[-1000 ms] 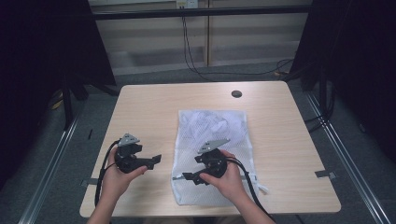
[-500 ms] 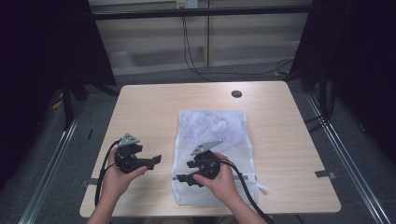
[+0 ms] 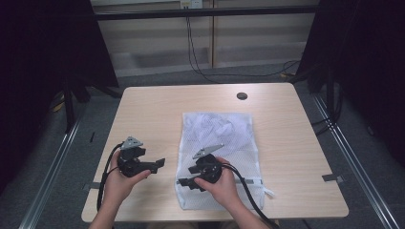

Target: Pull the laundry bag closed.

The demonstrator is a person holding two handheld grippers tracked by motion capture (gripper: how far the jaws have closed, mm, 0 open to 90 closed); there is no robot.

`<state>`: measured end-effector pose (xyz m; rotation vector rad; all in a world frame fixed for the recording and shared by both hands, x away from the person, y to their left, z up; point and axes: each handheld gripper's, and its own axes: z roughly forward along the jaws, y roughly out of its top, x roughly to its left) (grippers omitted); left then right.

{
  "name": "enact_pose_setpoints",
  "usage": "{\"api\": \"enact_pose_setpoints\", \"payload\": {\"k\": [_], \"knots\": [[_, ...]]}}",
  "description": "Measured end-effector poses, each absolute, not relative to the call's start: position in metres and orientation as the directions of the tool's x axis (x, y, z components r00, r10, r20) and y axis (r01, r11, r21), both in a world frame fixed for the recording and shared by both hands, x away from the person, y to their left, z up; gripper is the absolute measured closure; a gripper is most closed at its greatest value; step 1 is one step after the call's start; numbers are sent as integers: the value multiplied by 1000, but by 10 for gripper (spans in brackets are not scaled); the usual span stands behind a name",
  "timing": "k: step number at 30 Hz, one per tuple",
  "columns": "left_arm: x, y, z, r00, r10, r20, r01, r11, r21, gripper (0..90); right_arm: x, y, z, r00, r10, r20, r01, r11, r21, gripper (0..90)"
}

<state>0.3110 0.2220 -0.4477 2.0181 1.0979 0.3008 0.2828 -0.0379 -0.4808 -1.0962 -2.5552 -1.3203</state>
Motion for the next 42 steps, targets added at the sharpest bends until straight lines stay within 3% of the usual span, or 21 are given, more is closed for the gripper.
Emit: {"api": "enact_pose_setpoints", "payload": {"k": [4, 13, 14, 20, 42], "knots": [[311, 222, -448, 590, 792, -154, 596, -300, 745, 98, 283, -35, -484, -738, 561, 375, 631, 376, 678, 456], [311, 223, -447, 592, 793, -146, 591, -304, 747, 98, 287, -36, -488, -711, 589, 385, 656, 359, 663, 485], [311, 223, -447, 593, 792, -147, 592, -305, 746, 97, 287, -36, -488, -709, 583, 396, 660, 354, 662, 529], [310, 222, -447, 594, 791, -146, 592, -306, 746, 98, 286, -33, -491, -708, 574, 411, 667, 355, 655, 591], [311, 223, -447, 593, 791, -153, 597, -304, 742, 101, 289, -27, -501, -670, 585, 457, 714, 341, 612, 678]]}}
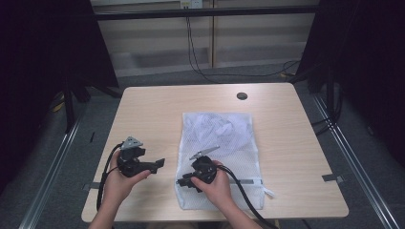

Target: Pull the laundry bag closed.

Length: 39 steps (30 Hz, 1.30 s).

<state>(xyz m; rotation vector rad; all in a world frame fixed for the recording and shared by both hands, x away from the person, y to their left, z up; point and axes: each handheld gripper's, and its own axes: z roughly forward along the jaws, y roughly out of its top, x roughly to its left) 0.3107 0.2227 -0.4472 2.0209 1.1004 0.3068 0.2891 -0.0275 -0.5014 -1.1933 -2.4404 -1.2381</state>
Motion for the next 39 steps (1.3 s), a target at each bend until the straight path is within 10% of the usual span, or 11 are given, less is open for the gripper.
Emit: {"api": "enact_pose_setpoints", "payload": {"k": [39], "knots": [[311, 223, -447, 595, 789, -154, 600, -308, 738, 107, 293, -16, -507, -678, 573, 460, 711, 351, 610, 835]]}}
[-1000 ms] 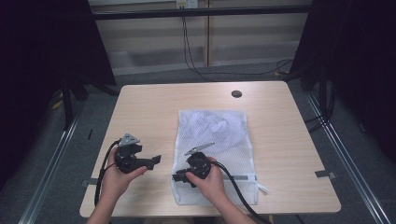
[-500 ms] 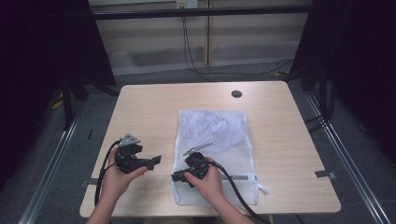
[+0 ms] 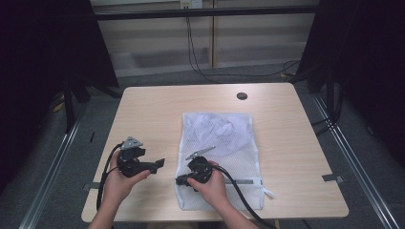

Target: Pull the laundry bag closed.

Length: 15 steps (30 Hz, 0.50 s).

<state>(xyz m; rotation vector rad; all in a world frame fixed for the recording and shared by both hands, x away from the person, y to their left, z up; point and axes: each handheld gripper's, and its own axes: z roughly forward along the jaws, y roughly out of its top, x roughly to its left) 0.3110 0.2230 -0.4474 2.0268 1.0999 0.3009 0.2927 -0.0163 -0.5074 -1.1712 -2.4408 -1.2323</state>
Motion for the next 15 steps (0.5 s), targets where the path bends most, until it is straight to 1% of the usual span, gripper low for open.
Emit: {"api": "enact_pose_setpoints", "payload": {"k": [7, 11, 15], "knots": [[310, 224, -447, 594, 790, -154, 600, -307, 739, 108, 292, -18, -505, -686, 562, 461, 705, 359, 612, 857], [309, 223, -446, 600, 783, -163, 601, -306, 738, 108, 292, -21, -500, -686, 561, 463, 702, 344, 624, 867], [309, 223, -446, 598, 782, -176, 606, -297, 738, 108, 293, -25, -495, -677, 550, 489, 710, 314, 630, 871]]}}
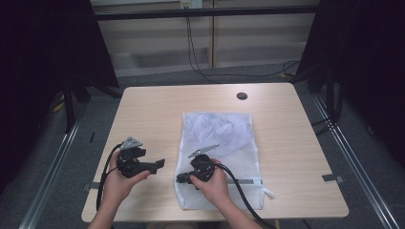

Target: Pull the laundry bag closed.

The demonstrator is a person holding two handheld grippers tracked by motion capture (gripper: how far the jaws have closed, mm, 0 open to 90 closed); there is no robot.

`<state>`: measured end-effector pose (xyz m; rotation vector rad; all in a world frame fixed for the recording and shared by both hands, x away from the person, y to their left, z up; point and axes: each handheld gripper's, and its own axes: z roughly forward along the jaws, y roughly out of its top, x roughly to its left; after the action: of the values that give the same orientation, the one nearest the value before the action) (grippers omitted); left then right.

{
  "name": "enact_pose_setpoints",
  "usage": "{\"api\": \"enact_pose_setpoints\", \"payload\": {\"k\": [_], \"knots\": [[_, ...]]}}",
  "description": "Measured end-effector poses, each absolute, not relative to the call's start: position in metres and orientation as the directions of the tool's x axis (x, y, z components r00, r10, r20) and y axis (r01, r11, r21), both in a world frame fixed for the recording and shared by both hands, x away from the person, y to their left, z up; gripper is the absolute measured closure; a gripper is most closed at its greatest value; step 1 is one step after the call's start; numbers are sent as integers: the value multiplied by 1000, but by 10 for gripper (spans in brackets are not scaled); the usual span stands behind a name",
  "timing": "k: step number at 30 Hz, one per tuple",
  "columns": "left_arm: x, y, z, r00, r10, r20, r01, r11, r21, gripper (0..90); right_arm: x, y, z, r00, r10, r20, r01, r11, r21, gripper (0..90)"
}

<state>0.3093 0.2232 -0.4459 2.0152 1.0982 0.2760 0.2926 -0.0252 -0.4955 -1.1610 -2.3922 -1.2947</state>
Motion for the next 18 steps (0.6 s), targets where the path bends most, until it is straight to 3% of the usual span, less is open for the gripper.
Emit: {"api": "enact_pose_setpoints", "payload": {"k": [18], "knots": [[306, 219, -450, 627, 738, -249, 627, -287, 724, 112, 292, -38, -483, -663, 544, 514, 713, 249, 656, 874]]}}
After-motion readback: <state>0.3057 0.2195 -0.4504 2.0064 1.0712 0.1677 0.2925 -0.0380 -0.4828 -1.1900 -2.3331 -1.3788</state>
